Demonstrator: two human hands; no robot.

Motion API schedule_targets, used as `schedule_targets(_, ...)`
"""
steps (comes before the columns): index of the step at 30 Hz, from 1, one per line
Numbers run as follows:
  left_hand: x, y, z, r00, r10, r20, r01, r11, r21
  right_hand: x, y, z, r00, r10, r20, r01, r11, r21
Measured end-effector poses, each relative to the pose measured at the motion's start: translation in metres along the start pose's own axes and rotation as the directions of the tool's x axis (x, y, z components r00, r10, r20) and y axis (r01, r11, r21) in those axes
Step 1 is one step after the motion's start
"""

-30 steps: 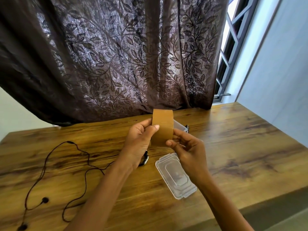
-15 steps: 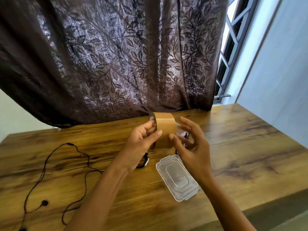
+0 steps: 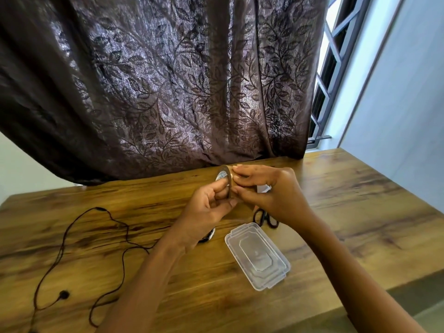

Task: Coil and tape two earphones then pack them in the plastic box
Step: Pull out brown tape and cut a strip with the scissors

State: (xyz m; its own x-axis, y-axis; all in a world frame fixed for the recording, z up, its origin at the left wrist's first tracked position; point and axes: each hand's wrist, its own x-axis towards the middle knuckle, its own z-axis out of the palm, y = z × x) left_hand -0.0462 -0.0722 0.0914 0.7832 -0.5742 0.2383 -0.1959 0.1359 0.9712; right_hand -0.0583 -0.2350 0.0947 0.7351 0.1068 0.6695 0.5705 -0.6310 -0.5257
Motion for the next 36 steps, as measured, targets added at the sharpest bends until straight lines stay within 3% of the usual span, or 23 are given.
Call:
schedule_targets(10,0.004,0.002,-0.001,0.998,0.060,-0.025,-0.059,0.998,0.015,0.006,-0.003,0.008,0.985,-0.087,-0.148,0.080,0.995,-0.054)
schedule_targets(14,0.006,0.002,-0.003,0.998,0.038,-0.040,-0.039,0.999,-0.038,0.007,0.000,-0.001,0.995,0.089,-0.050,-0.080,0.985,0.153)
schedule_targets(17,0.007,0.002,-0.006,0.999,0.035,-0.019,-0.036,0.999,-0.032,0.002,0.003,-0.005,0.991,0.129,0.020,-0.130,0.961,0.243)
schedule_targets(31,0.014,0.000,-0.001,0.999,0.045,-0.017,-0.045,0.999,-0.005,0.003,0.006,-0.001,0.993,-0.083,-0.085,0.080,0.996,-0.043)
schedule_targets(36,0.015,-0.003,0.004,0.999,0.030,-0.030,-0.030,0.999,-0.021,0.005,0.008,0.001,0.989,-0.084,-0.118,0.069,0.989,-0.131)
